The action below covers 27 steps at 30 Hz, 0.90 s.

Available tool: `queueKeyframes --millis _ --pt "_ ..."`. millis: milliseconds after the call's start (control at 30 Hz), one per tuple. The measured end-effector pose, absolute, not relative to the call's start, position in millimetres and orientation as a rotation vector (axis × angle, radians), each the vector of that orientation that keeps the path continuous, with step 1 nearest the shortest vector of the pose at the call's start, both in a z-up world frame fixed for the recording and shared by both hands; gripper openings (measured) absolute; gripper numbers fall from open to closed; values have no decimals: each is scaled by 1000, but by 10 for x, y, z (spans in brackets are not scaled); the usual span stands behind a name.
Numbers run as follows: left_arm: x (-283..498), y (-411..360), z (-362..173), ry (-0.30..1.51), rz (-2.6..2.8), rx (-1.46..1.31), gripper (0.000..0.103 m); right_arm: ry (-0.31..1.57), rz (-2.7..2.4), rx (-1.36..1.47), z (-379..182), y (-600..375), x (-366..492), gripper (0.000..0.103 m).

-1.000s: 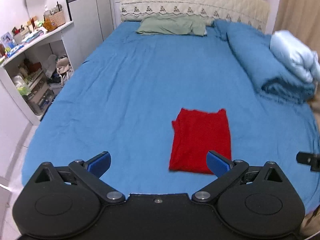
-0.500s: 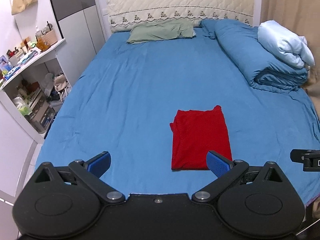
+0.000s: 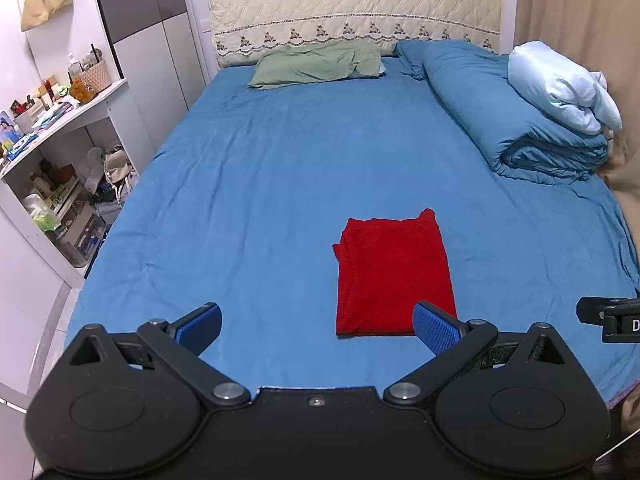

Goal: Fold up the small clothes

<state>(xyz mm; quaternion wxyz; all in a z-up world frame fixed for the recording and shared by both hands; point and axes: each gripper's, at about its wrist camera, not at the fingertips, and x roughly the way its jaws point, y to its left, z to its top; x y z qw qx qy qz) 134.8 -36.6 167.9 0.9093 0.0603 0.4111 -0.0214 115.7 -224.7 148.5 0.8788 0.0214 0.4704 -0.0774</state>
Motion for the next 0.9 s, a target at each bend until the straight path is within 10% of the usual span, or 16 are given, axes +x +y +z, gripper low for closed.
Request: queueKeyframes --millis 900 --pt "1306 -494 1678 839 -39 130 103 989 -171 56 1518 -2296 1117 103"
